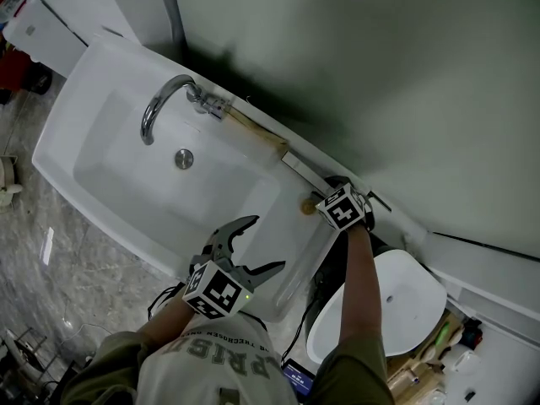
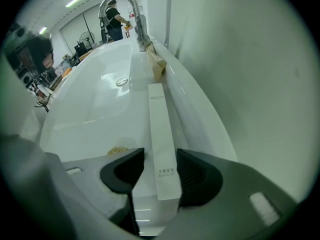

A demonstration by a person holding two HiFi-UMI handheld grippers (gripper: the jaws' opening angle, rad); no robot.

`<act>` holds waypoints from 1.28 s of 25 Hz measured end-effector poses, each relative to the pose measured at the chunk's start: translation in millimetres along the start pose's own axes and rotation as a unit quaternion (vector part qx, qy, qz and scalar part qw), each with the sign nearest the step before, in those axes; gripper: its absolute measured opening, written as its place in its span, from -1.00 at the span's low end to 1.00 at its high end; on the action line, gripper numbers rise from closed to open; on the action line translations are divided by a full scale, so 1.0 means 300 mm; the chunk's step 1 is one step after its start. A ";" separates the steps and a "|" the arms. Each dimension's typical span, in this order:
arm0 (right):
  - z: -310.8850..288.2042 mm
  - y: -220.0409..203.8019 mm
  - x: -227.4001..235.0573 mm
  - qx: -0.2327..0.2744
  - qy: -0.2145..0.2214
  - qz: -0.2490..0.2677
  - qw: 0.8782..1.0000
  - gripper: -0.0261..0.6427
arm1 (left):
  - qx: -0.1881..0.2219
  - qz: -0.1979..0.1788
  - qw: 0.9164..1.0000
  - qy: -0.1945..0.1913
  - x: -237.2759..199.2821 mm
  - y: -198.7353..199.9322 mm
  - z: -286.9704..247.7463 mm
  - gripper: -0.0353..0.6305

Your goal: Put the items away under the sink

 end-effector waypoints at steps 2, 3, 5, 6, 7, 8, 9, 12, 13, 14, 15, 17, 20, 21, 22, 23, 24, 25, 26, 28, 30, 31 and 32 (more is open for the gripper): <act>0.002 -0.006 0.006 -0.004 0.005 -0.009 1.000 -0.34 | -0.002 0.001 1.000 0.000 -0.001 -0.005 0.002 0.36; 0.005 -0.009 0.010 -0.007 0.005 -0.011 1.000 -0.43 | -0.003 0.001 1.000 0.001 -0.001 -0.008 0.003 0.36; 0.007 -0.010 0.017 -0.010 0.005 -0.007 1.000 -0.51 | -0.005 0.001 1.000 0.002 0.000 -0.014 0.007 0.36; 0.007 -0.008 0.018 -0.010 0.005 -0.003 1.000 -0.51 | -0.005 0.000 1.000 0.002 0.001 -0.016 0.008 0.36; 0.005 -0.006 0.017 -0.009 0.006 0.001 1.000 -0.52 | -0.006 0.000 1.000 0.003 0.003 -0.019 0.010 0.36; 0.003 -0.007 0.015 -0.011 0.006 0.002 1.000 -0.52 | -0.006 0.000 1.000 0.003 0.004 -0.022 0.012 0.36; -0.001 -0.009 0.014 -0.012 0.007 0.002 1.000 -0.52 | -0.006 -0.001 1.000 0.004 0.004 -0.025 0.014 0.36; -0.015 -0.015 0.011 -0.015 0.007 0.002 1.000 -0.53 | -0.005 -0.002 1.000 0.008 -0.001 -0.030 0.020 0.36; -0.018 -0.015 0.012 -0.014 0.005 0.003 1.000 -0.53 | -0.004 -0.002 1.000 0.010 -0.004 -0.031 0.023 0.36; -0.018 -0.014 0.013 -0.014 0.001 0.004 1.000 -0.53 | -0.003 -0.003 1.000 0.012 -0.007 -0.032 0.027 0.36; -0.016 -0.013 0.014 -0.014 -0.003 0.003 1.000 -0.53 | -0.002 -0.003 1.000 0.014 -0.009 -0.033 0.032 0.36; -0.007 -0.014 0.008 -0.016 -0.006 0.000 1.000 -0.53 | -0.002 -0.005 1.000 0.020 -0.011 -0.036 0.044 0.36; 0.009 -0.018 -0.002 -0.010 -0.012 -0.005 1.000 -0.53 | 0.000 -0.005 1.000 0.030 -0.013 -0.042 0.061 0.36; 0.013 -0.021 -0.007 -0.007 -0.012 -0.007 1.000 -0.53 | 0.001 -0.004 0.999 0.034 -0.014 -0.044 0.064 0.36; 0.017 -0.024 -0.011 -0.003 -0.012 -0.009 1.000 -0.53 | 0.001 -0.004 0.999 0.037 -0.015 -0.046 0.068 0.36; 0.028 -0.025 -0.015 -0.001 -0.014 -0.010 1.000 -0.53 | 0.002 -0.004 0.999 0.039 -0.013 -0.048 0.071 0.36; 0.044 -0.026 -0.020 0.000 -0.019 -0.010 1.000 -0.53 | 0.004 -0.004 0.999 0.040 -0.009 -0.050 0.075 0.36; 0.062 -0.028 -0.026 0.001 -0.023 -0.011 1.000 -0.53 | 0.007 -0.004 0.999 0.041 0.000 -0.052 0.079 0.36; 0.078 -0.030 -0.034 0.004 -0.027 -0.011 1.000 -0.53 | 0.011 -0.004 0.999 0.040 0.011 -0.054 0.084 0.36; 0.106 -0.035 -0.059 0.013 -0.032 -0.009 0.999 -0.53 | 0.016 -0.006 0.999 0.041 0.040 -0.057 0.094 0.36; 0.133 -0.042 -0.084 0.020 -0.036 -0.006 0.999 -0.53 | 0.019 -0.010 0.999 0.043 0.070 -0.065 0.104 0.36; 0.145 -0.048 -0.096 0.023 -0.039 -0.004 0.999 -0.53 | 0.020 -0.012 0.999 0.044 0.086 -0.069 0.111 0.36; 0.159 -0.053 -0.109 0.025 -0.041 -0.002 0.999 -0.53 | 0.022 -0.013 0.999 0.045 0.103 -0.075 0.118 0.36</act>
Point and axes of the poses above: the fingertips, and each gripper's own axes: z backward along the fingers, x to its right, y out of its top, the point moved 3 cm from there along z, backward along the fingers, and after that the axes turned 12 degrees about z, right-handed, at the moved point
